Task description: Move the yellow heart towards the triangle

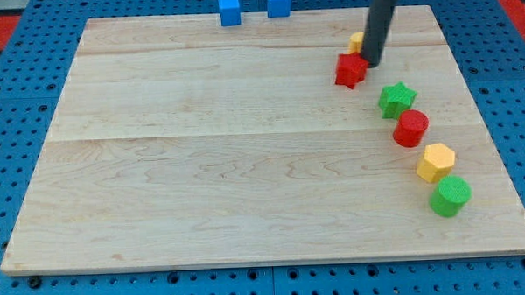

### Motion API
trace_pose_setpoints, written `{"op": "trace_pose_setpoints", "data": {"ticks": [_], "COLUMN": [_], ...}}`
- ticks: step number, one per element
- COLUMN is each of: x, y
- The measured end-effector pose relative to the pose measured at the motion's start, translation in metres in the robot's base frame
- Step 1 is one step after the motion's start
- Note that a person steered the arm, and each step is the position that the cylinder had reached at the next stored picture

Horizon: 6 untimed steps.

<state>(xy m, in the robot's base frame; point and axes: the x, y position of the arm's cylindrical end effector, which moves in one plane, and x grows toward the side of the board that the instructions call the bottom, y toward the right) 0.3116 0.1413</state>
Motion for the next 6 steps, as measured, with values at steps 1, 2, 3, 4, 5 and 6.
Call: {"op": "trace_pose_setpoints", "data": {"ticks": [1, 2, 3, 4, 5, 6], "x": [-0.011, 0.002, -0.014, -0.042, -0.061, -0.014], "y": [-0.012, 0.037, 0.045, 0.028, 0.017, 0.014]}}
